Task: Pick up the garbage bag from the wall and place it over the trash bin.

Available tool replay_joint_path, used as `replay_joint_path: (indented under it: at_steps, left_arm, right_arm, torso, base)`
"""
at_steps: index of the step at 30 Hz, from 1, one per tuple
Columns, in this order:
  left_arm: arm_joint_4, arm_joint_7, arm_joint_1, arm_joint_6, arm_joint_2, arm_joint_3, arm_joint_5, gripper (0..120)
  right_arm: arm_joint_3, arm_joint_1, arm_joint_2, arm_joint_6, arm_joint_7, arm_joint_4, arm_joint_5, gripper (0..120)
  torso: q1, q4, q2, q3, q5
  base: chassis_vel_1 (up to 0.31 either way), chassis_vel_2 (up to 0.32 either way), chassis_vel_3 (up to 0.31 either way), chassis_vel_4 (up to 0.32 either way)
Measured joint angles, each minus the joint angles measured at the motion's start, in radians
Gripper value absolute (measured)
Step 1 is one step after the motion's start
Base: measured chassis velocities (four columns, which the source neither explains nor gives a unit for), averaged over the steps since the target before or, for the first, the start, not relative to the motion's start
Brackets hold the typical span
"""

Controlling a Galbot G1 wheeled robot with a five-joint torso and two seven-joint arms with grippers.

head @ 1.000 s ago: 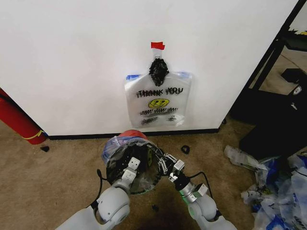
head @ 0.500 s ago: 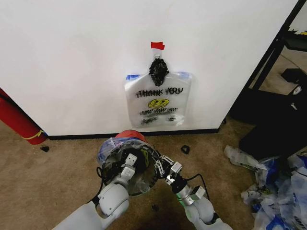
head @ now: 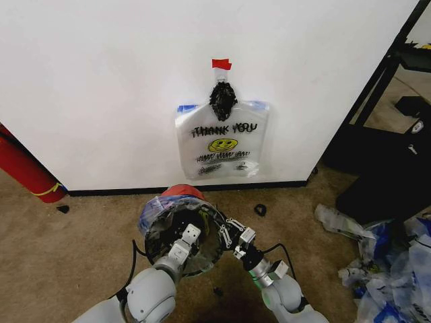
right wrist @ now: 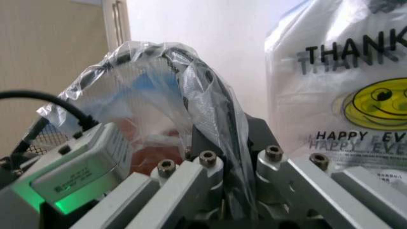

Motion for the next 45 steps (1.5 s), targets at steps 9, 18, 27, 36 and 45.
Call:
replay_joint_path:
  at_steps: [9,18,27,36,45]
  left_arm:
    - [0.039,-0.048,-0.042,0.055,-0.020,0.041,-0.045,4]
    - [0.110,-0.062,-0.059,0.056,-0.021,0.014,0.079,0]
    - [0.112,-0.066,-0.044,0.038,-0.009,-0.014,0.155,0]
    - [0.035,-0.007,0.000,-0.049,-0.013,0.014,0.112,0]
    - [0.141,-0.046,-0.045,-0.022,-0.049,0.026,0.175,0]
  right_arm:
    - [-0.002,-0.010,-0.001,0.004,-0.012,0.022,0.010,1]
    - [-0.016,-0.018,-0.004,-0.014,-0.006,0.040,0.059,1]
    - [-0.021,-0.013,-0.004,-0.016,-0.008,0.037,0.055,1]
    - [-0.021,-0.012,-0.001,-0.017,-0.007,0.034,0.054,1]
    - [-0.021,-0.021,-0.004,-0.020,-0.005,0.050,0.064,1]
  torso:
    - [0.000,0.0000,0.000,0.000,-0.0001]
    - [0.000,0.0000,0.000,0.000,-0.0001]
    - [0.000,0.0000,0.000,0.000,-0.0001]
    - [0.000,0.0001,0.000,0.000,0.0000]
    - [0.000,-0.0001,0.000,0.000,-0.0001]
  base:
    - [0.000,0.000,0.000,0.000]
    - [0.000,0.000,0.000,0.000]
    - [0.000,0.000,0.000,0.000]
    - [0.000,0.000,0.000,0.000]
    - [0.000,0.000,0.000,0.000]
